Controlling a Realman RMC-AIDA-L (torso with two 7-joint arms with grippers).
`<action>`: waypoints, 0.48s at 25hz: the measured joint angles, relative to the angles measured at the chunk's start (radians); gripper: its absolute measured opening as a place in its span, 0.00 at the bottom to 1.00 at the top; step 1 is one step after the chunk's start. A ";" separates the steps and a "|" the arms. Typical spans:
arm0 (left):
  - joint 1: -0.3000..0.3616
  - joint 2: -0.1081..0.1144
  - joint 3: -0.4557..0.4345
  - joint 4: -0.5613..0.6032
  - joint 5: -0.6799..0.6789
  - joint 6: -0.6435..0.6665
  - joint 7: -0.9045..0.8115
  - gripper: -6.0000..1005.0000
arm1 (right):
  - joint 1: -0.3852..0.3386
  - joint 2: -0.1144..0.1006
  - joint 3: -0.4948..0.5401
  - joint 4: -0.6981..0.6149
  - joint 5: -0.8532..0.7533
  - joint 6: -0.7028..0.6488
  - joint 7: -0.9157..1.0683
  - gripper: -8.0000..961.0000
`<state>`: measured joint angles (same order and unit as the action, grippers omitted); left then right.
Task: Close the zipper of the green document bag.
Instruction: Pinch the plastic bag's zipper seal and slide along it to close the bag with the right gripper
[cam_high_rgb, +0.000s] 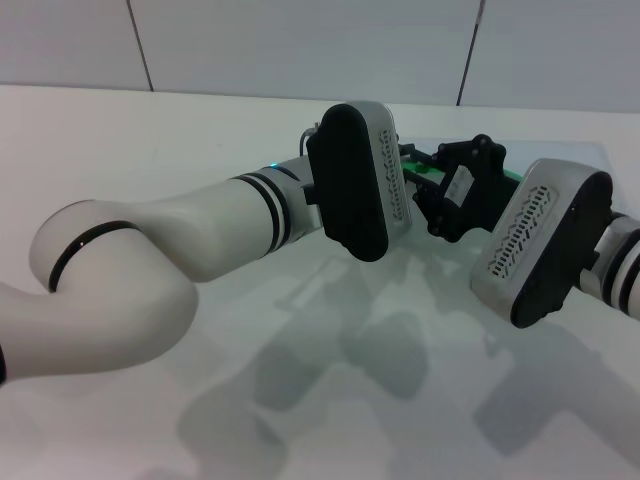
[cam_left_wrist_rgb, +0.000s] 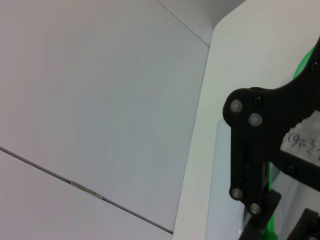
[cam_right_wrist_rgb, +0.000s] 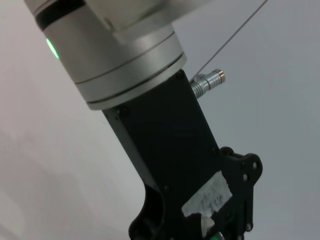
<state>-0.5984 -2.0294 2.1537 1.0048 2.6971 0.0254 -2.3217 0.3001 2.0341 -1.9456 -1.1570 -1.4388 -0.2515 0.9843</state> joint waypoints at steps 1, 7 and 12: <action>0.000 0.000 0.000 0.000 0.000 0.000 0.000 0.12 | 0.000 0.000 0.000 0.002 0.000 0.002 -0.002 0.18; 0.000 -0.001 0.001 0.000 0.003 -0.001 0.000 0.12 | 0.004 0.001 0.000 0.009 0.000 0.014 -0.003 0.18; 0.000 -0.002 0.002 -0.001 0.003 -0.001 0.001 0.13 | 0.005 0.002 -0.017 0.011 0.000 0.062 -0.002 0.18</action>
<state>-0.5982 -2.0310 2.1553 1.0042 2.7001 0.0242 -2.3209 0.3048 2.0357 -1.9622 -1.1459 -1.4388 -0.1897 0.9820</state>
